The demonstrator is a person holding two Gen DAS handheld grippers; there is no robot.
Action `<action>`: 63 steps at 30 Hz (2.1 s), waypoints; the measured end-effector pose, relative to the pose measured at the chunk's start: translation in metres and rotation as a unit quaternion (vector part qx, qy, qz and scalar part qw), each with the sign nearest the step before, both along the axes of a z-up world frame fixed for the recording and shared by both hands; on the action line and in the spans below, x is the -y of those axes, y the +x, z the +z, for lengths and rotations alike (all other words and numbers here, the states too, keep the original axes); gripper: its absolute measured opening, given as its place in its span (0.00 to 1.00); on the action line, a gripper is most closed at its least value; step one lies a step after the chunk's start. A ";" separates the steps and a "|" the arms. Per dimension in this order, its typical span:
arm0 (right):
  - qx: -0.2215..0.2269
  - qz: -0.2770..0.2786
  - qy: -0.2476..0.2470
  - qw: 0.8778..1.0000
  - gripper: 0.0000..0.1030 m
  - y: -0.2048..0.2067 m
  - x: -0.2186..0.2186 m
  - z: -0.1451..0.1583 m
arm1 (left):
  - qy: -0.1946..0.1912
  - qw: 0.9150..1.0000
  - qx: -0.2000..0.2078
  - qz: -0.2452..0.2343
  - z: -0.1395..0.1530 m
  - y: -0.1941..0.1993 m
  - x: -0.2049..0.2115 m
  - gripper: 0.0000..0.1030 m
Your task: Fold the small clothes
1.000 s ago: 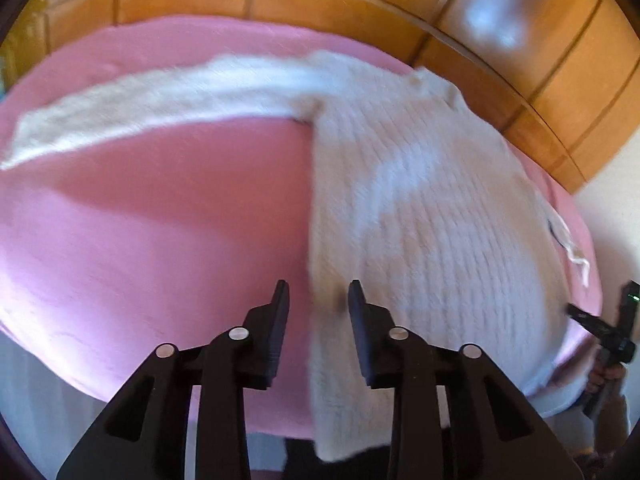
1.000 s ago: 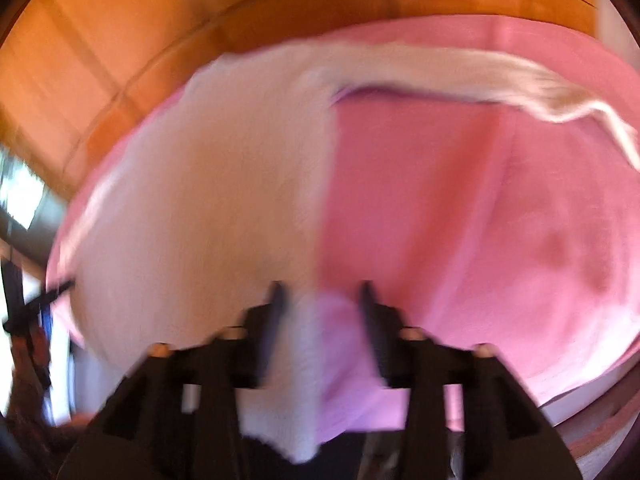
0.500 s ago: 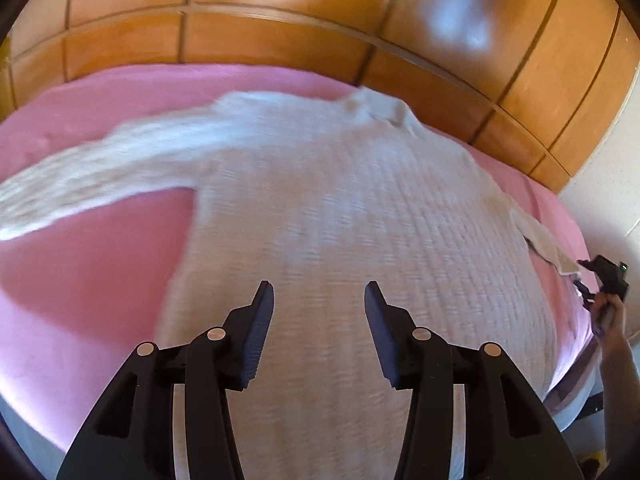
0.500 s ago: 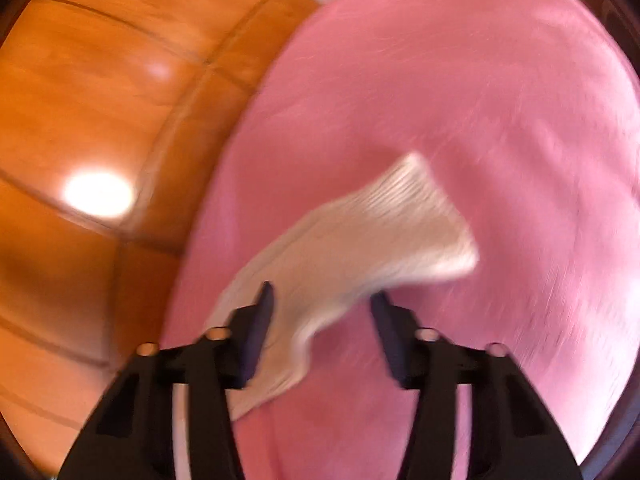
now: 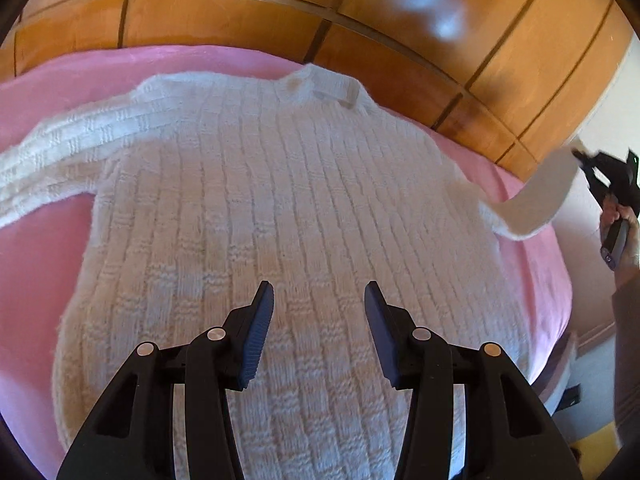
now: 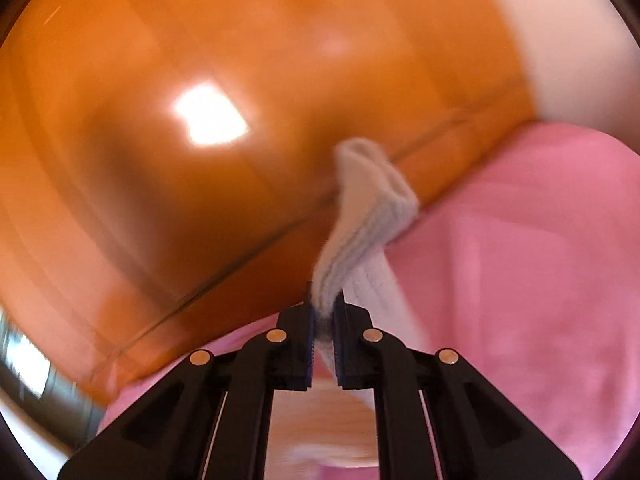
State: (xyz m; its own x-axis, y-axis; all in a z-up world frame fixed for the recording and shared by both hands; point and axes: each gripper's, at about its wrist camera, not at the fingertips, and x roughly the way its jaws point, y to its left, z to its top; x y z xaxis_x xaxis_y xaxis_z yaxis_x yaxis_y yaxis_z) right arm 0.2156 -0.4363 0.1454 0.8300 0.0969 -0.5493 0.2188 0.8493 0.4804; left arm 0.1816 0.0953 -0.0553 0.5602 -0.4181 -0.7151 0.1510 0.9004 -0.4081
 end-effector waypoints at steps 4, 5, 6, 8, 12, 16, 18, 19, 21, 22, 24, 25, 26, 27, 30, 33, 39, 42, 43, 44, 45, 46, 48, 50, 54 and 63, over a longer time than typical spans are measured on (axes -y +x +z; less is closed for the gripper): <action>-0.016 0.141 -0.028 0.989 0.06 0.050 -0.128 -0.023 | -0.023 1.000 0.000 0.012 0.004 0.008 -0.012 0.45; -0.025 0.176 -0.033 0.983 0.06 0.061 -0.162 -0.035 | -0.031 0.999 0.000 0.017 0.005 0.011 -0.017 0.45; -0.033 0.203 -0.037 0.978 0.06 0.065 -0.190 -0.045 | -0.036 0.999 0.000 0.020 0.006 0.012 -0.020 0.45; -0.052 0.252 -0.046 0.965 0.06 0.073 -0.240 -0.068 | -0.045 0.999 -0.002 0.029 0.006 0.016 -0.027 0.45; -0.094 0.340 -0.075 0.933 0.23 0.090 -0.317 -0.115 | -0.060 0.997 -0.011 0.040 0.003 0.030 -0.037 0.45; -0.078 0.331 -0.038 0.939 0.51 0.091 -0.305 -0.112 | -0.075 0.996 -0.020 0.047 -0.001 0.045 -0.042 0.45; -0.070 0.306 -0.026 0.949 0.54 0.084 -0.282 -0.107 | -0.087 0.995 -0.025 0.049 -0.003 0.056 -0.043 0.45; -0.070 0.294 -0.023 0.953 0.56 0.088 -0.270 -0.105 | -0.093 0.994 -0.027 0.050 -0.005 0.063 -0.042 0.45; -0.075 0.268 -0.025 0.960 0.57 0.067 -0.254 -0.106 | -0.090 0.994 -0.030 0.051 -0.008 0.079 -0.038 0.45; -0.080 0.254 -0.029 0.964 0.58 0.057 -0.238 -0.107 | -0.088 0.994 -0.032 0.054 -0.011 0.085 -0.042 0.45; -0.095 0.223 -0.032 0.970 0.60 0.044 -0.212 -0.110 | -0.082 0.994 -0.040 0.062 -0.017 0.103 -0.041 0.45; -0.102 0.208 -0.032 0.972 0.60 0.037 -0.199 -0.112 | -0.082 0.994 -0.045 0.065 -0.022 0.110 -0.040 0.45; -0.108 0.193 -0.032 0.975 0.60 0.031 -0.184 -0.114 | -0.082 0.993 -0.054 0.070 -0.028 0.122 -0.038 0.45; -0.116 0.176 -0.031 0.977 0.60 0.022 -0.168 -0.113 | -0.083 0.992 -0.057 0.072 -0.031 0.129 -0.037 0.41; -0.128 0.144 -0.024 0.981 0.59 0.016 -0.145 -0.122 | -0.077 0.994 -0.050 0.061 -0.028 0.149 -0.026 0.06; -0.127 0.139 -0.021 0.982 0.59 0.027 -0.144 -0.126 | -0.058 0.996 -0.011 0.068 -0.007 0.154 -0.023 0.06; -0.158 0.137 -0.064 0.976 0.59 0.068 -0.171 -0.157 | 0.003 0.995 0.006 0.100 0.008 0.168 -0.031 0.06; -0.195 0.123 -0.095 0.968 0.59 0.079 -0.181 -0.189 | 0.054 0.991 -0.026 0.115 -0.016 0.176 -0.034 0.18; -0.189 0.119 -0.109 0.969 0.60 0.078 -0.184 -0.194 | 0.054 0.991 -0.027 0.116 -0.021 0.175 -0.036 0.18; -0.180 0.115 -0.121 0.969 0.61 0.075 -0.188 -0.194 | 0.048 0.992 -0.022 0.115 -0.022 0.171 -0.037 0.18; -0.177 0.113 -0.133 0.969 0.61 0.074 -0.192 -0.194 | 0.038 0.992 -0.021 0.116 -0.021 0.165 -0.041 0.26; -0.176 0.111 -0.138 0.968 0.62 0.073 -0.193 -0.194 | 0.026 0.992 -0.024 0.119 -0.020 0.160 -0.046 0.31; -0.175 0.112 -0.144 0.968 0.64 0.072 -0.193 -0.195 | 0.001 0.992 -0.020 0.128 -0.014 0.145 -0.056 0.50; -0.176 0.117 -0.154 0.965 0.68 0.074 -0.196 -0.198 | -0.016 0.989 -0.008 0.147 -0.006 0.121 -0.076 0.52; -0.185 0.125 -0.182 0.958 0.79 0.076 -0.204 -0.201 | -0.064 0.979 -0.013 0.196 0.000 0.076 -0.128 0.52; -0.192 0.131 -0.209 0.950 0.86 0.077 -0.216 -0.207 | -0.136 0.891 -0.009 0.432 -0.004 -0.060 -0.302 0.52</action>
